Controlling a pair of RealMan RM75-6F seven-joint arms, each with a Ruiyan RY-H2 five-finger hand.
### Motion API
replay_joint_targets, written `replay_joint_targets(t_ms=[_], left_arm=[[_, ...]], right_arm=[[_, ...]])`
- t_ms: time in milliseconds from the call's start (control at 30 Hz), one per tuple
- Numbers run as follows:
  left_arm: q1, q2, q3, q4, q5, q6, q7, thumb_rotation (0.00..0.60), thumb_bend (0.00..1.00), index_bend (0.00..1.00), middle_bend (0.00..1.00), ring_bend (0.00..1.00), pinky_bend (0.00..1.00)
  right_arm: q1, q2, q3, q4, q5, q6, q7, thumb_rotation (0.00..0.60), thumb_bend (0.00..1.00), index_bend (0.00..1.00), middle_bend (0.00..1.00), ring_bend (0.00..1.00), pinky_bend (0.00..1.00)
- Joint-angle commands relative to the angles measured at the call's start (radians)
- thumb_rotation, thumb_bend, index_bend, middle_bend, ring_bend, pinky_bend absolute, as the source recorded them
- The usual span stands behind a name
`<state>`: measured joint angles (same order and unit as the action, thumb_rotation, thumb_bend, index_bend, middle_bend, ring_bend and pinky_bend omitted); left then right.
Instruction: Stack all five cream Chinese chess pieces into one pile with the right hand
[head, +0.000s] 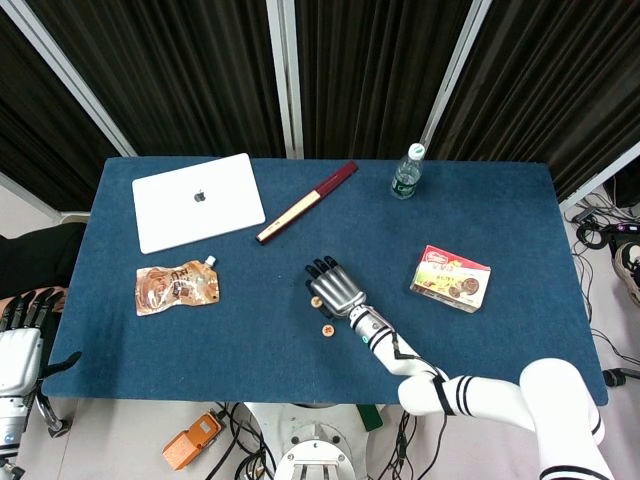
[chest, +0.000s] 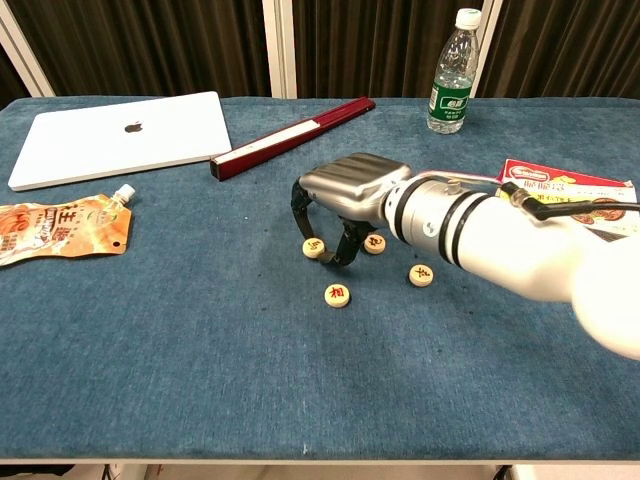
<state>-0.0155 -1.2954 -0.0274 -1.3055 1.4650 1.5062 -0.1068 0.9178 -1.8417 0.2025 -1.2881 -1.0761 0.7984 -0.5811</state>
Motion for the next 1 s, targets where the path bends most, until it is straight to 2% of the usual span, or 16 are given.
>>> replay_joint_targets(t_ms=[33, 200, 300, 533, 1000], left_arm=[[0.000, 0.000, 0.000, 0.001, -0.001, -0.002, 0.000, 0.600, 0.00, 0.12, 0.09, 0.05, 0.00], [-0.001, -0.002, -0.001, 0.002, 0.000, -0.004, -0.002, 0.600, 0.00, 0.11, 0.09, 0.05, 0.00], [-0.003, -0.004, -0.001, 0.000, 0.004, -0.004, -0.001, 0.600, 0.00, 0.12, 0.09, 0.05, 0.00], [0.000, -0.003, 0.000, -0.005, 0.008, 0.002, 0.002, 0.600, 0.00, 0.12, 0.09, 0.05, 0.00], [0.008, -0.006, 0.001, 0.006, 0.001, 0.001, -0.008, 0.600, 0.00, 0.12, 0.09, 0.05, 0.00]], right_arm=[[-0.023, 0.082, -0.032, -0.106, -0.057, 0.034, 0.015, 0.600, 0.55, 0.59, 0.24, 0.19, 0.19], [-0.057, 0.192, -0.084, -0.238, -0.108, 0.065, 0.012, 0.600, 0.55, 0.59, 0.24, 0.18, 0.19], [-0.064, 0.214, -0.116, -0.267, -0.120, 0.063, -0.005, 0.600, 0.55, 0.58, 0.24, 0.19, 0.19], [-0.061, 0.182, -0.146, -0.251, -0.123, 0.057, -0.036, 0.600, 0.55, 0.56, 0.24, 0.19, 0.19], [-0.047, 0.138, -0.141, -0.216, -0.111, 0.056, -0.051, 0.600, 0.55, 0.55, 0.24, 0.19, 0.19]])
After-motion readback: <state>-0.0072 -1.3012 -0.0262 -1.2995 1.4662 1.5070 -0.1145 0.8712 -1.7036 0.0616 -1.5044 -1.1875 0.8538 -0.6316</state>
